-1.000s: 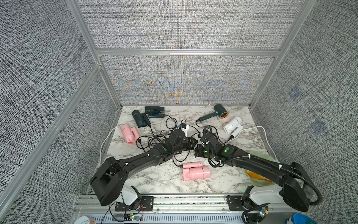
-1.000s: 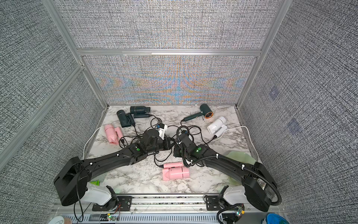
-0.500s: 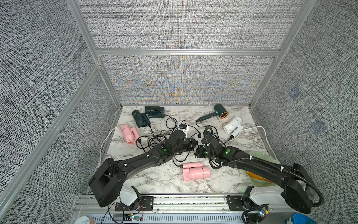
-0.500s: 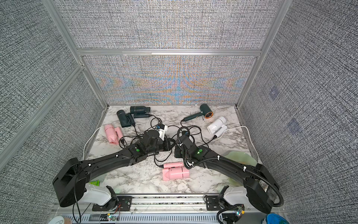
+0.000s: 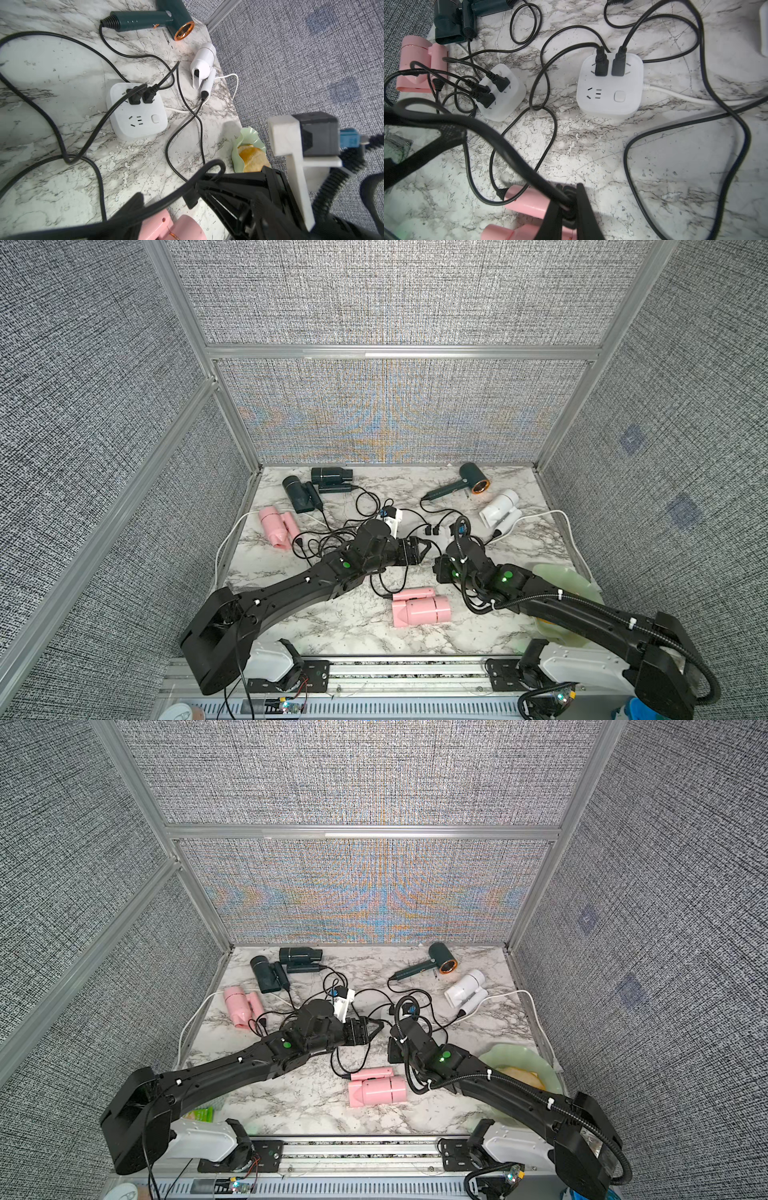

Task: Charge the blow dryers
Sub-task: Pick up the plug from the center of the board, then insert the plug into the socket.

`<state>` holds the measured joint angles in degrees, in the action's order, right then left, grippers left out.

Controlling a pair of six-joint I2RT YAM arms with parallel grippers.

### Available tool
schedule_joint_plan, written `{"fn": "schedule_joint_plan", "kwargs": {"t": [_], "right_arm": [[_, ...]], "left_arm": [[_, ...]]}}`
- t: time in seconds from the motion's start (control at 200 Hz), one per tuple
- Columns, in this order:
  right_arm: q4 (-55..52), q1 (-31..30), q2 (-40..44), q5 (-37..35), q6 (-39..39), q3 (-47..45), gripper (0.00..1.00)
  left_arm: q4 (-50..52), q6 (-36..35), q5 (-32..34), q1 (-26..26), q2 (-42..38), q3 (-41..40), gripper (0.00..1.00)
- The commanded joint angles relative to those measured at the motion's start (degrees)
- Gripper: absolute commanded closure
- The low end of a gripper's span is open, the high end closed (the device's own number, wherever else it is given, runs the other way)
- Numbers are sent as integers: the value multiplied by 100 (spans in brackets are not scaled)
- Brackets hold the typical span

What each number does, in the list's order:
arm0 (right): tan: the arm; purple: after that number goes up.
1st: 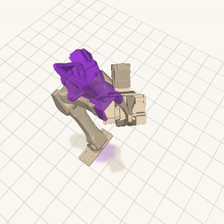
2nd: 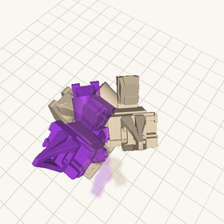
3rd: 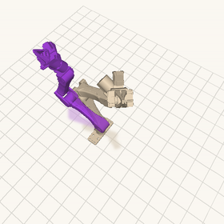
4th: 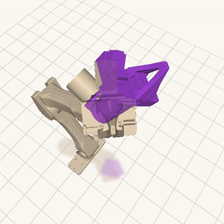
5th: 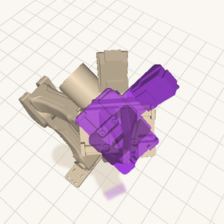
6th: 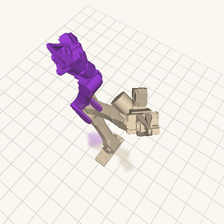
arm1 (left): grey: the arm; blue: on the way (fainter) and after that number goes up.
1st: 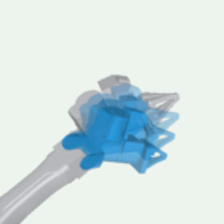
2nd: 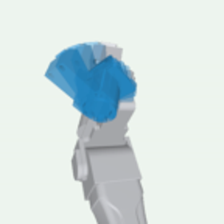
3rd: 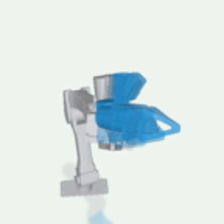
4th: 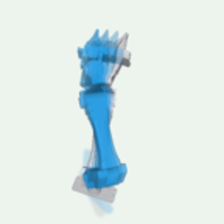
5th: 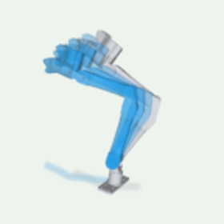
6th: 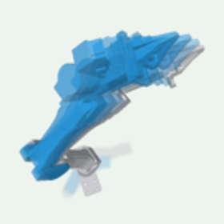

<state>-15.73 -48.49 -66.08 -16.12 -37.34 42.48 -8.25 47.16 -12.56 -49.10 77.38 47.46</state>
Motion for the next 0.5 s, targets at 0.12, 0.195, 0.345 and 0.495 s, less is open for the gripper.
{"fn": "schedule_joint_plan", "kwargs": {"t": [0.12, 0.195, 0.345, 0.495], "right_arm": [[158, 15, -42, -253, 301, -13, 94], [148, 24, -100, -296, 322, 19, 94], [157, 53, -168, -342, 294, 59, 95], [184, 101, -177, -410, 295, 75, 95]], "left_arm": [[365, -581, -3, 71, -586, -243, 1], [343, -681, -64, 133, -846, -395, 1], [421, -1125, -488, 182, -1229, -543, 1], [837, -1894, -1254, 206, -1381, -395, 1]]}}
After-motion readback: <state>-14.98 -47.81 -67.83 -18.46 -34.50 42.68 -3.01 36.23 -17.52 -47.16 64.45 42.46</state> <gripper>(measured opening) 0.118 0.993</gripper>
